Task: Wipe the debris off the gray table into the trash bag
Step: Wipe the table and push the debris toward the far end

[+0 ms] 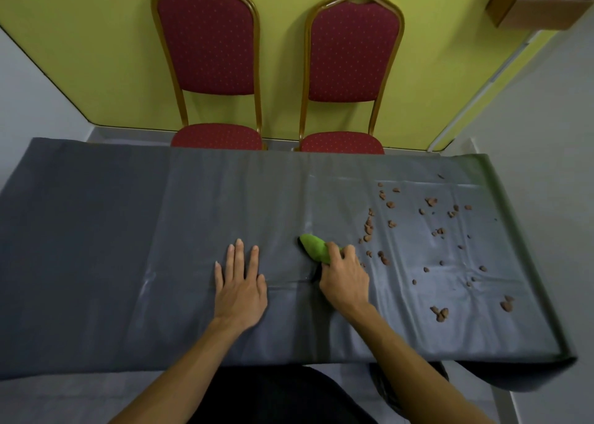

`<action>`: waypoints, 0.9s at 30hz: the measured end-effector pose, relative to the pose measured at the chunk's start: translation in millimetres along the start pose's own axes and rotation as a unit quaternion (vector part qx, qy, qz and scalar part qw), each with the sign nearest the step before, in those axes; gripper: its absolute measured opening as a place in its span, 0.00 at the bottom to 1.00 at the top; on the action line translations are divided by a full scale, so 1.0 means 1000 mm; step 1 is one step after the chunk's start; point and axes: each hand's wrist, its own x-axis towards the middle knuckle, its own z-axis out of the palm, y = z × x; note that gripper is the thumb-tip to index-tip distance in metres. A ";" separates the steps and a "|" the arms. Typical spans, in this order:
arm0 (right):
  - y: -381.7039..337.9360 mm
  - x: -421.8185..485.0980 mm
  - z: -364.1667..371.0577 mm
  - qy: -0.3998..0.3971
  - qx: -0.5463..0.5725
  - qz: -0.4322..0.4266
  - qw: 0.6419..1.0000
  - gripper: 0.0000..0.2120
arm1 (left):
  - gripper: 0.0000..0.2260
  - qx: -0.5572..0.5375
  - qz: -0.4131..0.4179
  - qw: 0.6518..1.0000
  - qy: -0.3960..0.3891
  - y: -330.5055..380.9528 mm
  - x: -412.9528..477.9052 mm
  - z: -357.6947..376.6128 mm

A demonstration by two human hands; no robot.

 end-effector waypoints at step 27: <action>-0.007 -0.002 0.000 0.005 0.014 0.015 1.000 0.20 | 0.30 0.018 -0.005 1.000 -0.001 0.001 -0.003 0.000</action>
